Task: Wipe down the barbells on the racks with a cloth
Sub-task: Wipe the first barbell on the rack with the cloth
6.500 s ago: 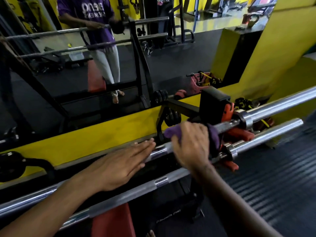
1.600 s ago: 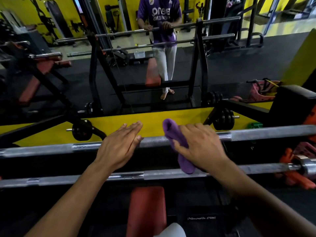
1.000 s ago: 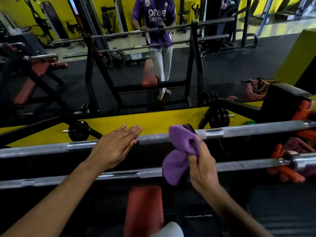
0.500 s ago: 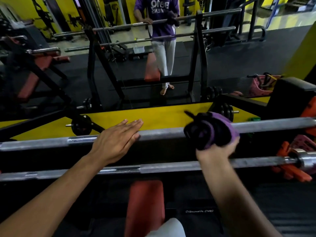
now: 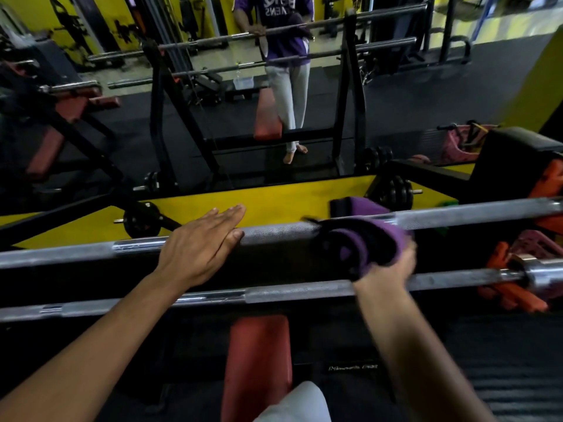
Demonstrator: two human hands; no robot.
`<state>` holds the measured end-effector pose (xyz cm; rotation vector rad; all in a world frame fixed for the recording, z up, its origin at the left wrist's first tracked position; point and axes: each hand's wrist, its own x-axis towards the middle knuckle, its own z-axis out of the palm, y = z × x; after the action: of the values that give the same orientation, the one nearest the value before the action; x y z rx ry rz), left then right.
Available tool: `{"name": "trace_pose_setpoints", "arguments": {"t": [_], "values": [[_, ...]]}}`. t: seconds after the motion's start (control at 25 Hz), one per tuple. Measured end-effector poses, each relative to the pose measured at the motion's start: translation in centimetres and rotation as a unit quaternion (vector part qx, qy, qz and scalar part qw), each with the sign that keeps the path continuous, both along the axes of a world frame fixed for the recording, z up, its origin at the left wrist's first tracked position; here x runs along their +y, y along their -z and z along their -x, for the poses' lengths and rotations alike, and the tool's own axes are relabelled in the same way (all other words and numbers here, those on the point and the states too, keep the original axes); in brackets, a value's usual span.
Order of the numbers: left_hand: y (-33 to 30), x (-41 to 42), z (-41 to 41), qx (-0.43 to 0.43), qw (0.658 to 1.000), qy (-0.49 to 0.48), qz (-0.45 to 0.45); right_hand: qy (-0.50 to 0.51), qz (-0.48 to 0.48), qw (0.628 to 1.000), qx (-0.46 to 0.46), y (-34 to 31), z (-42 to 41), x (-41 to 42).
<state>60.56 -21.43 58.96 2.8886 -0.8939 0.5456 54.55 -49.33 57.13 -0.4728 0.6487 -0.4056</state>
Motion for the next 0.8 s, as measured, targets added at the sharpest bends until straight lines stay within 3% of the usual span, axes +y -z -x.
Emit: {"name": "trace_pose_setpoints", "arguments": {"t": [0.08,0.2,0.4,0.64,0.8], "values": [[0.0,-0.2,-0.1,-0.015,1.000,0.004,0.004,0.042,0.043,0.998,-0.008,-0.3,0.5,-2.3],[-0.4,-0.4,0.1,-0.031,0.999,0.002,-0.008,-0.064,0.006,0.996,-0.054,0.0,-0.3,2.0],[-0.1,0.0,-0.3,-0.006,0.999,0.039,0.027,-0.121,0.016,0.992,0.039,1.1,0.7,8.8],[0.3,0.0,-0.4,0.021,1.000,0.004,0.016,-0.033,0.150,0.985,0.075,3.2,2.4,1.5],[0.1,-0.2,-0.3,-0.001,1.000,-0.002,0.003,-0.152,0.267,0.951,0.026,2.6,4.2,3.1]]}}
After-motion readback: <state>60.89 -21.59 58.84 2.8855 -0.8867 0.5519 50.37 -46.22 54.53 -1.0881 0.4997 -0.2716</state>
